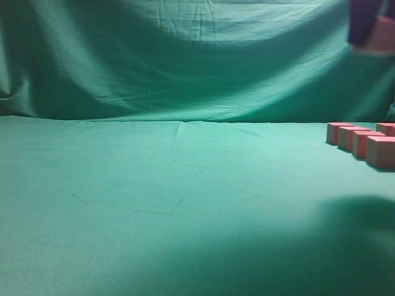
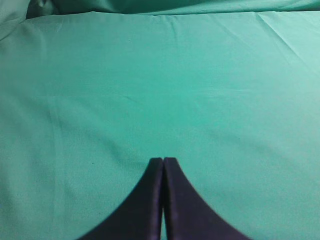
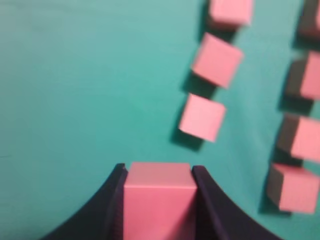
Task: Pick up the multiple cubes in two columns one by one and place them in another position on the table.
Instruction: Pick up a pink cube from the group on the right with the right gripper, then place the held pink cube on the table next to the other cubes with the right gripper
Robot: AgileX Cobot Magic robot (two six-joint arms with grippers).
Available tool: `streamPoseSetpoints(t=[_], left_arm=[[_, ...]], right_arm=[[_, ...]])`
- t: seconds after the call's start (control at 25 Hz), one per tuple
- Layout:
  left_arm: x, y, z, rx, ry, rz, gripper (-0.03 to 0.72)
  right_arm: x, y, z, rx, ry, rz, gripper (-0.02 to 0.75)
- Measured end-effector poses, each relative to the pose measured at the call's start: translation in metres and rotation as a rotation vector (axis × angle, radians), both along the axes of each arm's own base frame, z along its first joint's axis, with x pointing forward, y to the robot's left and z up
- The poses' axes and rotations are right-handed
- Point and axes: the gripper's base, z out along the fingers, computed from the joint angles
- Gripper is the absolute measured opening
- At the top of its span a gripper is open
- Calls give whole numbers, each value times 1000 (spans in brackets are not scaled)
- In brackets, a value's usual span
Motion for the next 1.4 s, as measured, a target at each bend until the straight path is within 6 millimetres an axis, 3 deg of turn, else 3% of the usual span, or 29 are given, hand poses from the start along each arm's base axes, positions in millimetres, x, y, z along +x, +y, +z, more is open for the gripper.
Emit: streamPoseSetpoints(t=[0.08, 0.24, 0.4, 0.68, 0.96, 1.08, 1.4], left_arm=[[0, 0, 0, 0, 0, 0, 0], [0, 0, 0, 0, 0, 0, 0], [0, 0, 0, 0, 0, 0, 0], [0, 0, 0, 0, 0, 0, 0], [0, 0, 0, 0, 0, 0, 0], [0, 0, 0, 0, 0, 0, 0], [0, 0, 0, 0, 0, 0, 0]], right_arm=[[6, 6, 21, 36, -62, 95, 257], [13, 15, 45, 72, -168, 296, 257], [29, 28, 49, 78, -200, 394, 257], [55, 81, 19, 34, -138, 656, 257], [77, 125, -33, -76, -41, 787, 257], [88, 131, -52, -97, -7, 780, 257], [102, 130, -80, -186, 33, 668, 257]])
